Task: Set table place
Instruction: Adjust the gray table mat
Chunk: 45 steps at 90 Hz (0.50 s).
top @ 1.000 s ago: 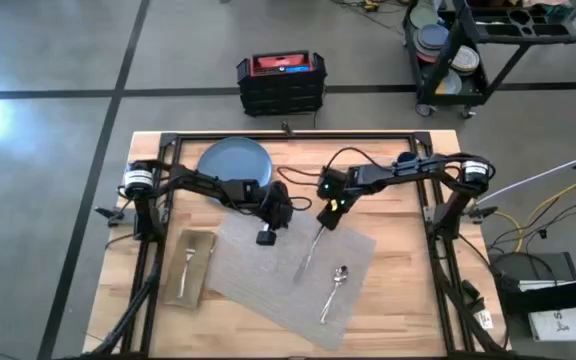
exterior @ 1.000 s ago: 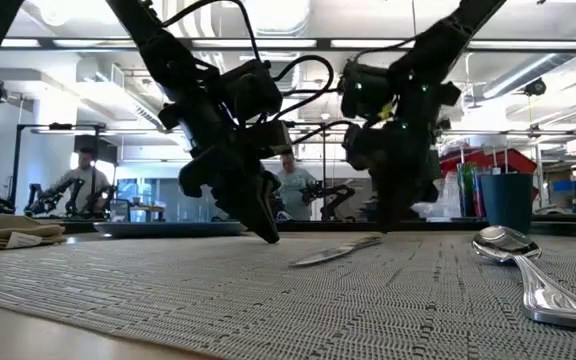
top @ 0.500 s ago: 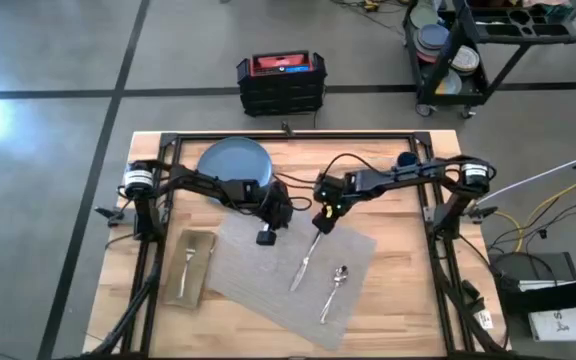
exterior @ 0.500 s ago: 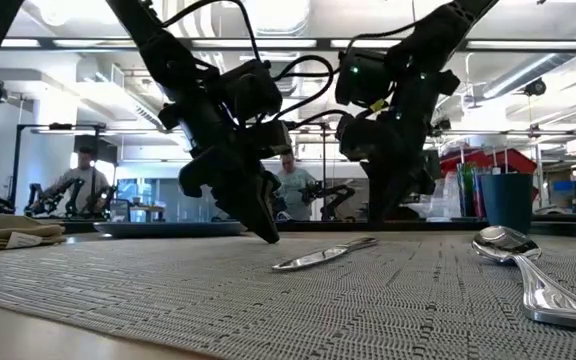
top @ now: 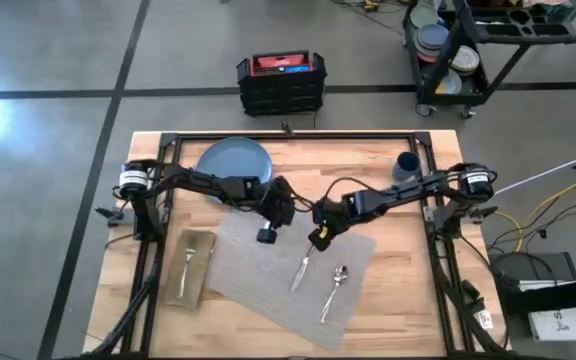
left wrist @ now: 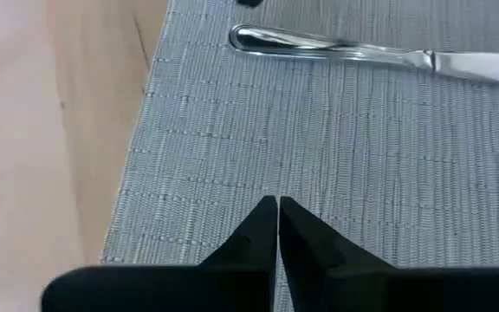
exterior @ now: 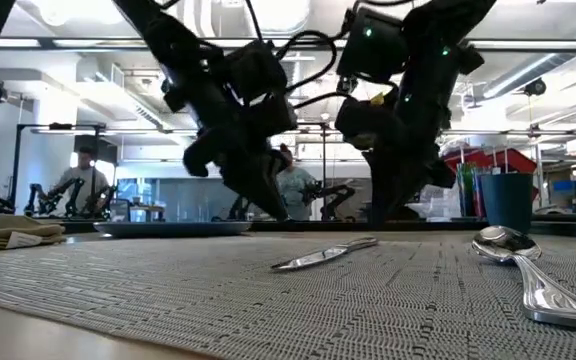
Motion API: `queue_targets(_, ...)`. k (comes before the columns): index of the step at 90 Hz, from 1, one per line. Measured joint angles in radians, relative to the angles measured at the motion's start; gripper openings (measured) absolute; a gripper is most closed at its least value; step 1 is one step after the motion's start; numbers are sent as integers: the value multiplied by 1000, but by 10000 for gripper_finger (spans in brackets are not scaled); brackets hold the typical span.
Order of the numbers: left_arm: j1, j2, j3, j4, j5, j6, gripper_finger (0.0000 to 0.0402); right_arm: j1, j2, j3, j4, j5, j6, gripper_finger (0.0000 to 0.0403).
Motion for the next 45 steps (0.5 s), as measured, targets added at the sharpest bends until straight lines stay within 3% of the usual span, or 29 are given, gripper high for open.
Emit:
queue_targets(16, 1, -3, 35, -208, 8, 80, 1, 101, 0, 0, -3, 105, 178, 0)
queue_targets(30, 1, -3, 39, -462, 102, 204, 1, 164, 0, 0, -50, 223, 398, 0)
queue_targets(45, 0, -2, 16, -508, 137, 181, 1, 229, 0, -9, -103, 294, 631, 0)
